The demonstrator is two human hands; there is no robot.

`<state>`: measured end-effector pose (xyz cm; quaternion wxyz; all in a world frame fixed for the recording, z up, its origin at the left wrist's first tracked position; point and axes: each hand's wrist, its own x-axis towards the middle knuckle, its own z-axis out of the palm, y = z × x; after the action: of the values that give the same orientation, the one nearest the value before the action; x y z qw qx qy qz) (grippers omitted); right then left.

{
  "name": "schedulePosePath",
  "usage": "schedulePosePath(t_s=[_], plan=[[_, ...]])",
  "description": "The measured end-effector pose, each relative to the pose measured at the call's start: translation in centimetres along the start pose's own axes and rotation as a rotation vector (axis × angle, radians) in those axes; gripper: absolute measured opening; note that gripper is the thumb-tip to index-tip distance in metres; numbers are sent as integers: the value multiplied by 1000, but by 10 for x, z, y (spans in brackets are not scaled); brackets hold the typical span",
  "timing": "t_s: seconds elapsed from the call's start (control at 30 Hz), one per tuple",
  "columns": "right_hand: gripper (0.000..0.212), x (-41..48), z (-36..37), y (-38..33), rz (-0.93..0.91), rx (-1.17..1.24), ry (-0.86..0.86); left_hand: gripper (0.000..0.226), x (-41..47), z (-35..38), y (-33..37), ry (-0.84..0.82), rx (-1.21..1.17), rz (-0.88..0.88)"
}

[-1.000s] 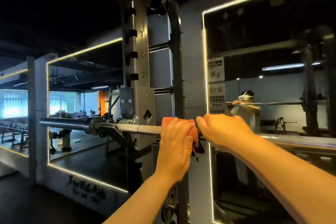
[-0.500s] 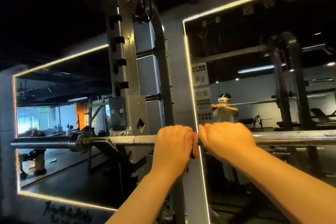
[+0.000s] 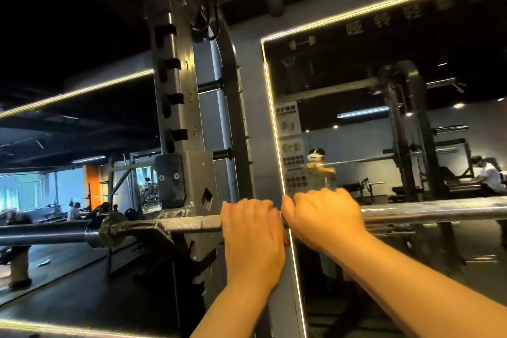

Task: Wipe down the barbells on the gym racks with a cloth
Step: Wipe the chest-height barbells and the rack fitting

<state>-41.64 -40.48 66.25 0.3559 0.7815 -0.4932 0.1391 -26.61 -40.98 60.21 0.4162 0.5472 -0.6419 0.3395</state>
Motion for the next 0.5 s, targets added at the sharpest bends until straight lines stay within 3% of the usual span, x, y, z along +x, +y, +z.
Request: schedulePosePath(t_s=[0.07, 0.13, 0.27, 0.33, 0.43, 0.5], plan=[[26, -1, 1, -2, -14, 9, 35, 41, -20, 10, -5, 44, -158, 8], [21, -1, 2, -4, 3, 25, 50, 52, -29, 12, -8, 68, -206, 38], [22, -1, 1, -4, 56, 28, 45, 37, 0, -7, -4, 32, -114, 92], [22, -1, -1, -5, 44, 4, 21, 36, 25, -21, 0, -85, 82, 142], [21, -1, -2, -6, 71, -9, -15, 27, 50, -35, 2, -411, 241, 140], [18, 0, 0, -6, 80, -12, 0, 26, 49, -36, 4, -407, 264, 153]])
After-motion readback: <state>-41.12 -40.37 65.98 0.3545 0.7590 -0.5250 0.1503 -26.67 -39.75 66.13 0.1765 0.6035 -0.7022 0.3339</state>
